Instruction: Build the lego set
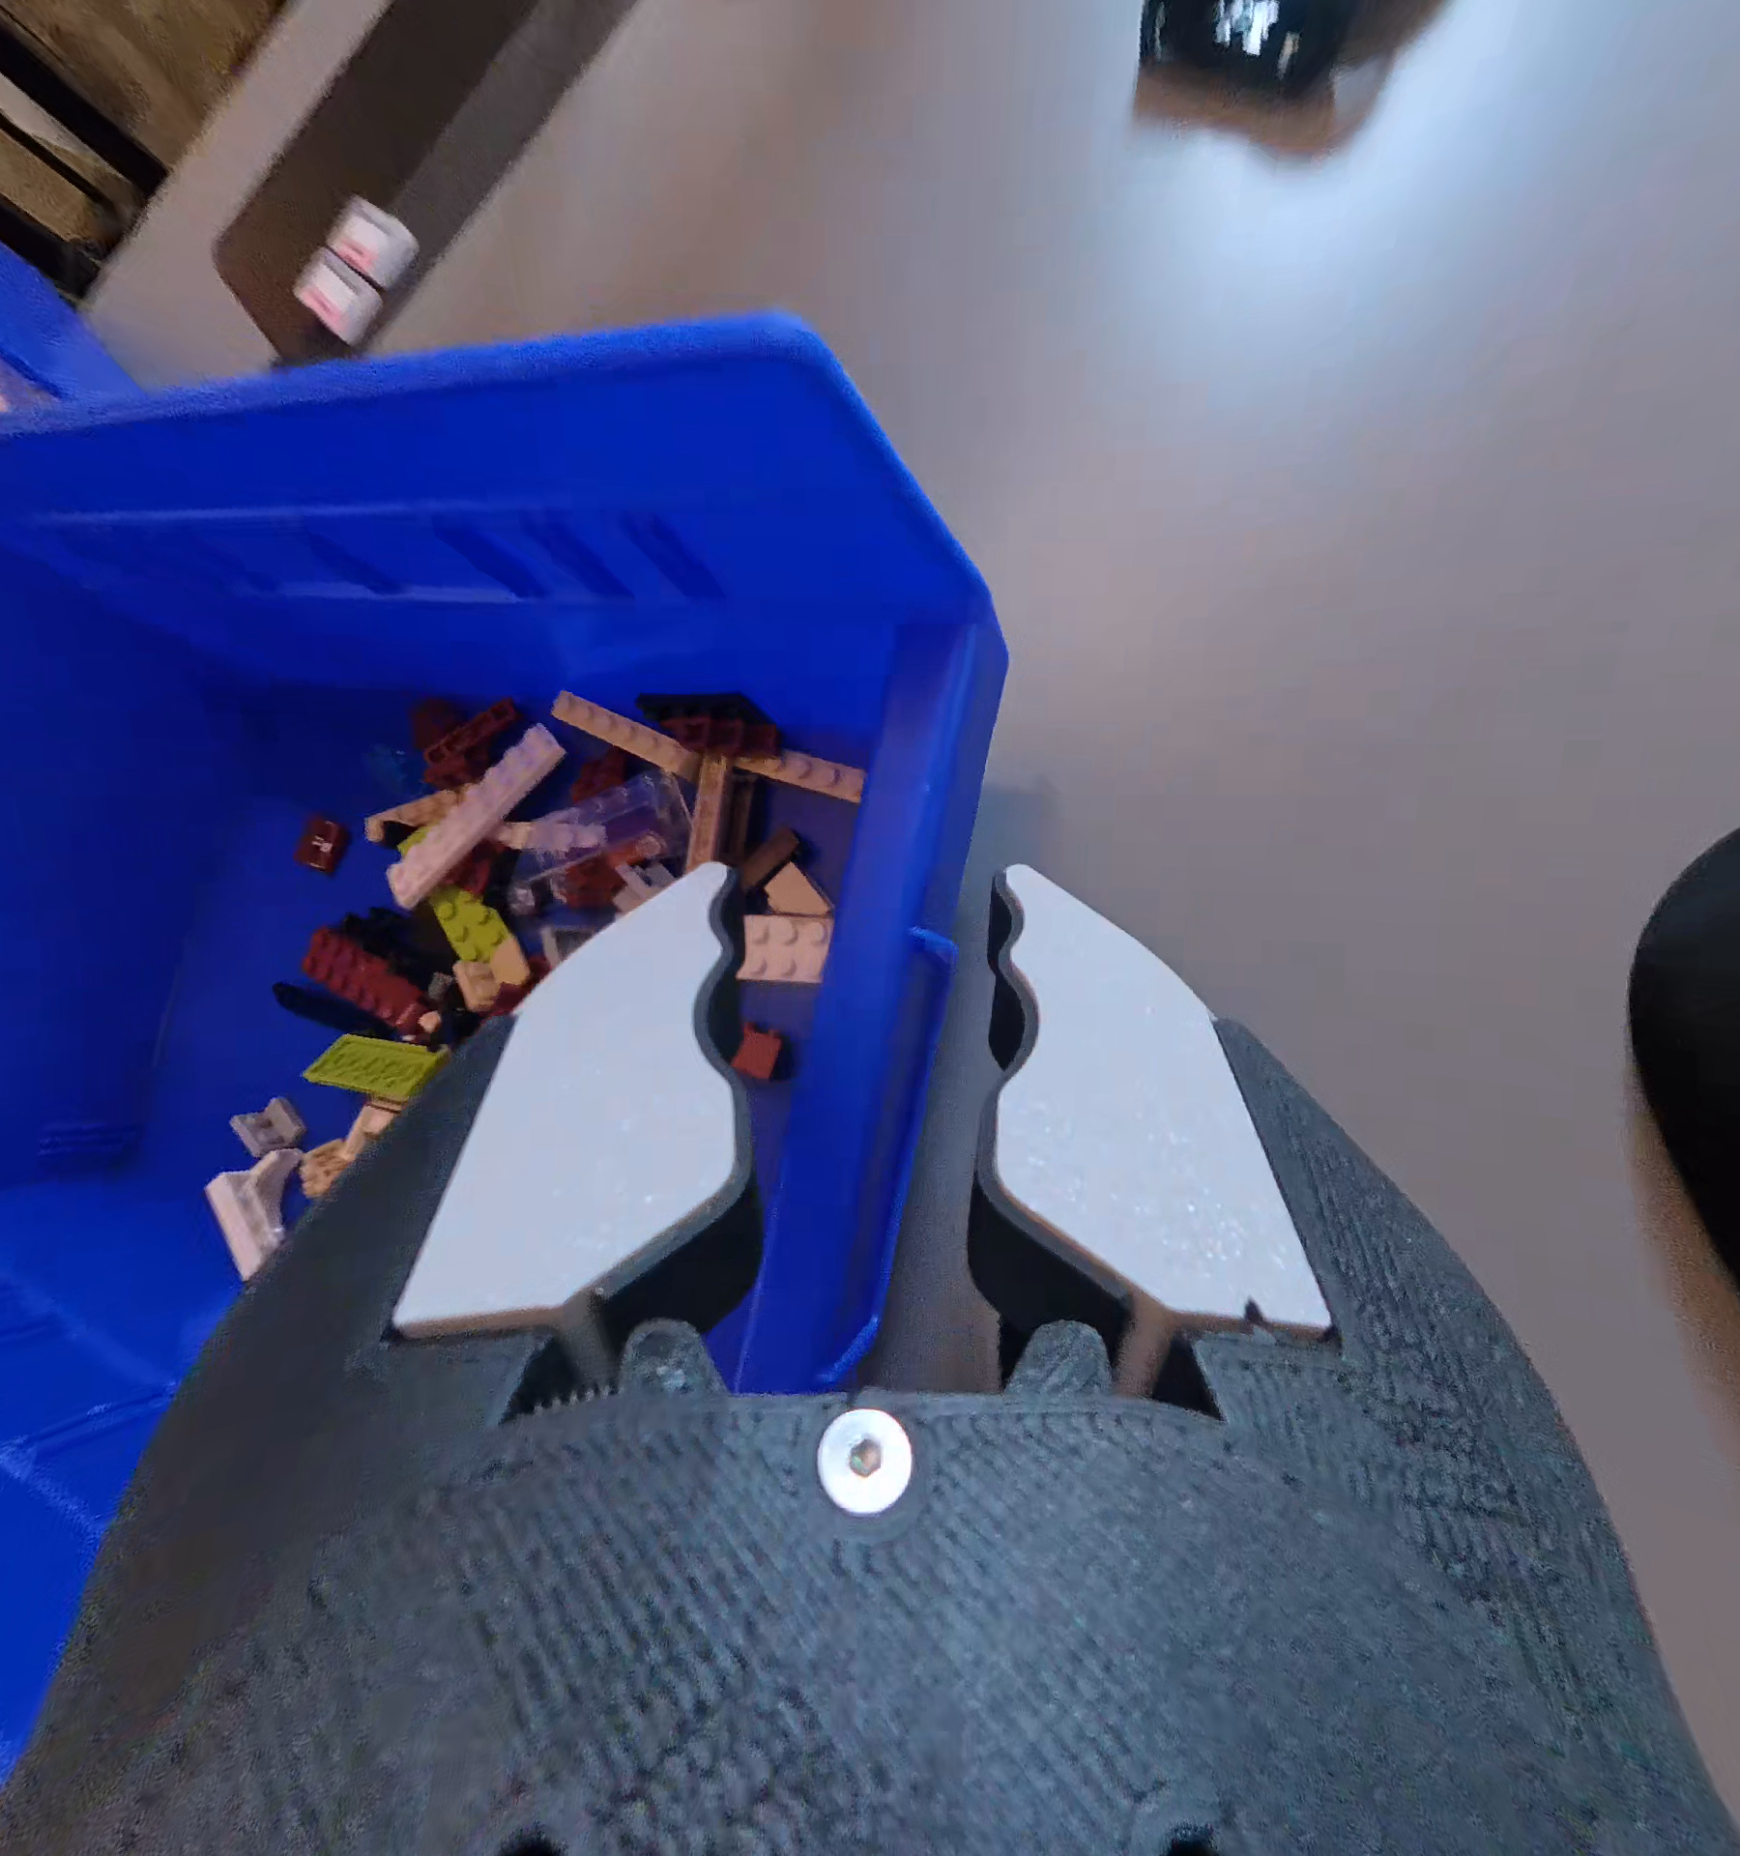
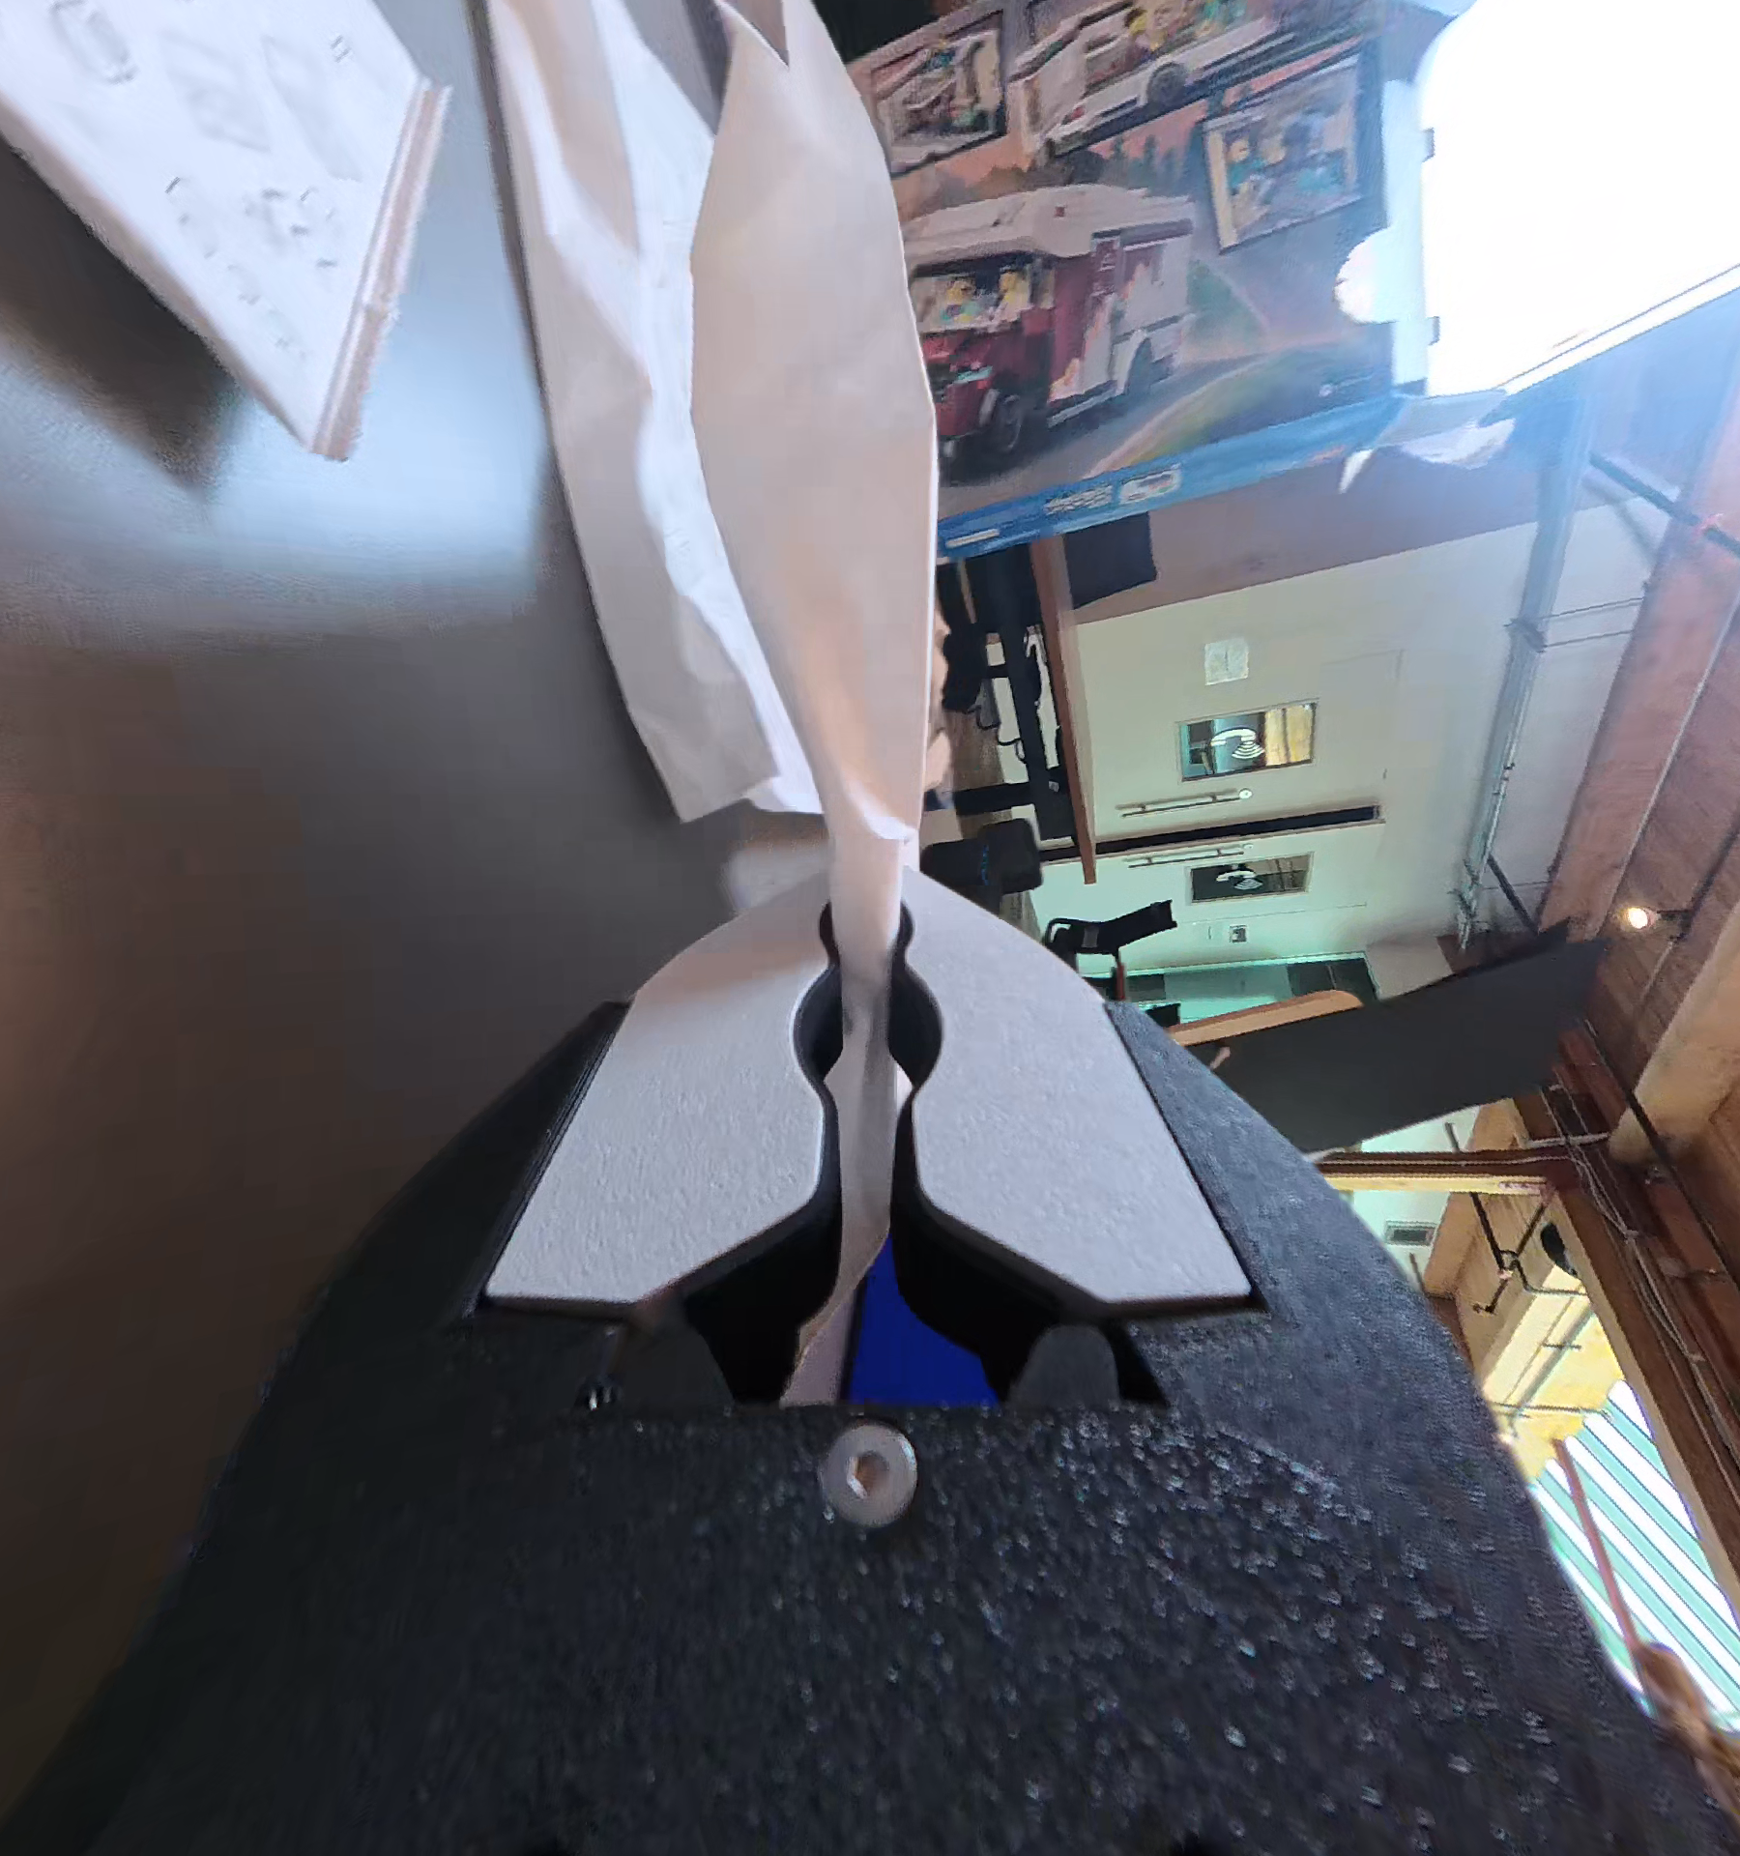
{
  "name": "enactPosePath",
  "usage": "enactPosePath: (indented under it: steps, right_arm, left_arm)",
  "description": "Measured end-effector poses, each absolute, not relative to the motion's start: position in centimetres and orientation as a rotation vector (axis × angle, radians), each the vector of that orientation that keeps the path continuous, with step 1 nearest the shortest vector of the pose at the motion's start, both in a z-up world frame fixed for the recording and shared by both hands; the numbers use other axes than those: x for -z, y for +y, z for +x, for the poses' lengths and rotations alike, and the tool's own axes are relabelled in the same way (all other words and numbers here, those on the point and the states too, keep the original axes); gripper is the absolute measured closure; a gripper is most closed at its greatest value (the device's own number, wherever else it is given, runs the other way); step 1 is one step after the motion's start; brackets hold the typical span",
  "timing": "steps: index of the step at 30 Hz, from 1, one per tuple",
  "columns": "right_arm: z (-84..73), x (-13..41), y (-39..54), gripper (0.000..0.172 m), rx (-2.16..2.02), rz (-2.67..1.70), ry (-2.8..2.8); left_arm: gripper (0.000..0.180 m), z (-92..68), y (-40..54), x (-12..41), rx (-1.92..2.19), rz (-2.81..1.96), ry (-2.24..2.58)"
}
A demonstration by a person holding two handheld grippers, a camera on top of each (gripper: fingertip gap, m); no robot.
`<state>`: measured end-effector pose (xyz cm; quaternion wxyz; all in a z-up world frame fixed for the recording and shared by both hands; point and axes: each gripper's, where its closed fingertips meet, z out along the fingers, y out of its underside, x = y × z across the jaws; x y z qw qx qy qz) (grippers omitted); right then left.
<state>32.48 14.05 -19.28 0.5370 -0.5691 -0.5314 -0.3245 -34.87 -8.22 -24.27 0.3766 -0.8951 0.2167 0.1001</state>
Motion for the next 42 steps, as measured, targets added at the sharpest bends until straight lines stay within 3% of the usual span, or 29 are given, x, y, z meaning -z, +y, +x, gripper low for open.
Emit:
enactPosePath:
  steps: [6, 13, 16, 20, 22, 26, 32, 33, 35, 36, 42]
  right_arm:
    - [33.7, 15.7, 8.9, 0.168, 0.821, -1.263, -1.326]
    - [36.1, 23.0, 5.2, 0.163, 0.708, -1.435, -1.505]
    - [35.5, 24.9, 6.2, 0.147, 0.57, -1.55, -1.503]
    - [34.3, 25.8, 6.4, 0.108, 0.251, -1.764, -1.481]
    - [32.9, 24.7, 5.7, 0.102, 0.013, -1.813, -1.413]
    - [29.7, 19.9, 5.4, 0.104, -0.322, -1.742, -1.173]
    - [24.4, 15.3, 7.1, 0.11, -0.505, -1.607, -0.938]
    - [23.6, 15.1, 7.7, 0.119, -0.503, -1.603, -0.908]
    - [22.2, 14.9, 9.1, 0.16, -0.486, -1.588, -0.856]
    - [21.5, 14.7, 9.8, 0.172, -0.491, -1.569, -0.827]
    - [19.8, 15.7, 14.4, 0.172, -0.451, -1.625, -0.728]
  left_arm:
    - [0.133, -32.6, -8.3, 19.1, -0.289, -2.053, 0.473]
    - [0.138, -25.9, -8.0, 17.1, -0.023, -1.901, 0.506]
    - [0.138, -22.6, -6.9, 16.9, 0.085, -1.867, 0.577]
    - [0.137, -19.8, -5.9, 17.6, 0.18, -1.862, 0.634]
    - [0.137, -19.0, -5.7, 18.2, 0.205, -1.862, 0.642]
    - [0.138, -18.9, -5.2, 18.9, 0.186, -1.825, 0.589]
    - [0.139, -19.6, -4.5, 18.5, 0.173, -1.751, 0.478]
    - [0.14, -19.7, -4.4, 18.4, 0.17, -1.742, 0.469]
    - [0.141, -20.2, -4.4, 18.3, 0.152, -1.729, 0.449]
    - [0.142, -20.5, -4.4, 18.3, 0.137, -1.723, 0.436]
    - [0.147, -21.7, -4.7, 18.3, 0.125, -1.697, 0.359]
